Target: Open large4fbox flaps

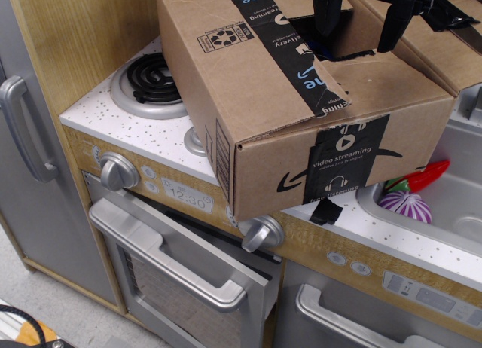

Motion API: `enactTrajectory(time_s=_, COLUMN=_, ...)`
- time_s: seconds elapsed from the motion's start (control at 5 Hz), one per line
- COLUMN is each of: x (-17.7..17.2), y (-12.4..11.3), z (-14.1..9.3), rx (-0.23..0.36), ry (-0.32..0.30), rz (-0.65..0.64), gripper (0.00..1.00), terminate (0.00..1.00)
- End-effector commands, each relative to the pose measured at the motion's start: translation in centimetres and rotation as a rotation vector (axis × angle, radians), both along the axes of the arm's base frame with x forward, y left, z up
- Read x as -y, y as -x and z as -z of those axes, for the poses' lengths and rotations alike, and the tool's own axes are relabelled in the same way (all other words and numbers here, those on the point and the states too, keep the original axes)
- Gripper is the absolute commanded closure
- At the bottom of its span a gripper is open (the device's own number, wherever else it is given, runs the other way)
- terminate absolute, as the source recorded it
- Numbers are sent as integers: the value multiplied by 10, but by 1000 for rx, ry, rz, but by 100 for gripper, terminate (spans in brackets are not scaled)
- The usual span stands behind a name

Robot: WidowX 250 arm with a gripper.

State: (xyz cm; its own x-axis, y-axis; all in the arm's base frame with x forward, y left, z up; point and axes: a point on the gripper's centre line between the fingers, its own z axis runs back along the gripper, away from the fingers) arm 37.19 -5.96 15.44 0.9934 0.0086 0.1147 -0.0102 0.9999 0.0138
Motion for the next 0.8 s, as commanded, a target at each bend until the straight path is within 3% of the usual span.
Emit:
enactTrajectory(time_s=0.0, x=0, y=0, z=0, rx=0, ry=0, rz=0, gripper=0, terminate=0)
enactTrajectory(time_s=0.6, x=4, y=-12, z=22, rx=21, ry=82, rz=5, gripper=0, terminate=0)
